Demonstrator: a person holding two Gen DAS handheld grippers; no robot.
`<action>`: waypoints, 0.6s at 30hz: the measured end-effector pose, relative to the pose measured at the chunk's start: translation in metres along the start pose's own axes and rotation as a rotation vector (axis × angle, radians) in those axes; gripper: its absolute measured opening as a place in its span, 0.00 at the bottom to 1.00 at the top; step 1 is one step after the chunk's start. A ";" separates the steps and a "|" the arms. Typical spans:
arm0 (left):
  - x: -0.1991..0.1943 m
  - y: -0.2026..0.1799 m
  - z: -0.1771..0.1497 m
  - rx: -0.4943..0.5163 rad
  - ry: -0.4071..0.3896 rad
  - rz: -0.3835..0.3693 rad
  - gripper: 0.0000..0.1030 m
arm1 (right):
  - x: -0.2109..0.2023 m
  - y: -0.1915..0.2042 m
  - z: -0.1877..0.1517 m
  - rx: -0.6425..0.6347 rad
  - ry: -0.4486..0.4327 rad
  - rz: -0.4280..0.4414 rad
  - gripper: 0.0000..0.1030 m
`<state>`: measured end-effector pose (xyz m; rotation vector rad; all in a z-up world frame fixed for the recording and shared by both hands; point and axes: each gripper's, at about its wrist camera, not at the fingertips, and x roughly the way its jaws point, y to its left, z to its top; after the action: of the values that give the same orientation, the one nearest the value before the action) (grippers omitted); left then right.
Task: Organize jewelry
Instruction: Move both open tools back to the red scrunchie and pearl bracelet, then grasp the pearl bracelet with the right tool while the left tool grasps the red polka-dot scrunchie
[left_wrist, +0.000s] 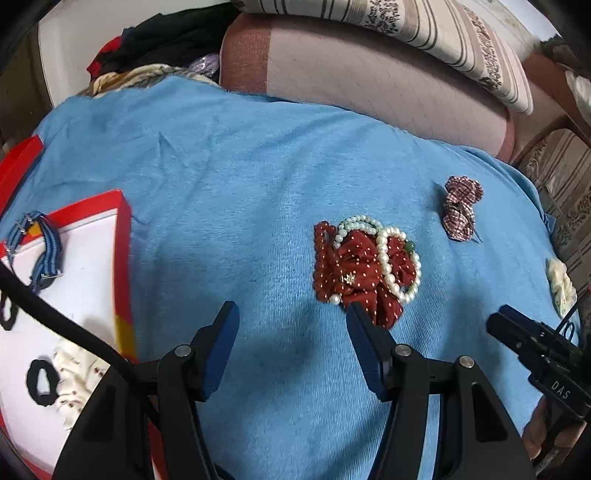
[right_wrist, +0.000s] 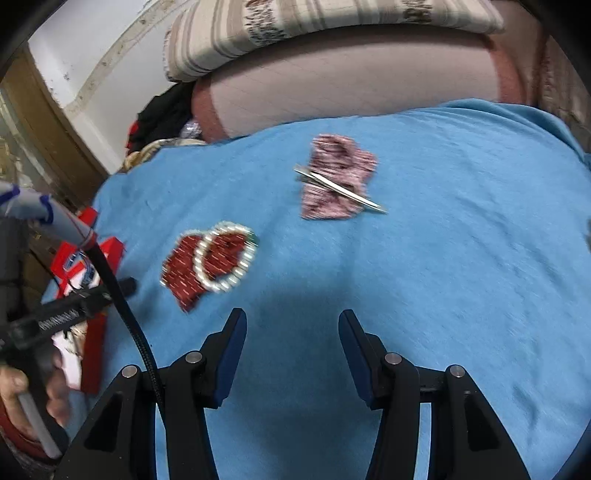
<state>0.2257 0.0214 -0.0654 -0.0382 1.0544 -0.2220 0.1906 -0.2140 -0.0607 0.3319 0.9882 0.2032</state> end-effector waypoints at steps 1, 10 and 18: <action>0.002 0.002 0.001 -0.009 0.002 -0.002 0.58 | 0.006 0.005 0.002 -0.011 0.005 0.011 0.54; -0.002 0.018 0.003 -0.035 -0.015 -0.014 0.58 | 0.073 0.048 0.021 -0.120 0.077 -0.125 0.45; -0.010 -0.006 -0.003 0.028 -0.036 -0.047 0.58 | 0.042 0.019 0.021 -0.213 0.083 -0.556 0.16</action>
<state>0.2177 0.0181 -0.0572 -0.0419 1.0153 -0.2779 0.2301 -0.1871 -0.0757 -0.1518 1.0928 -0.1849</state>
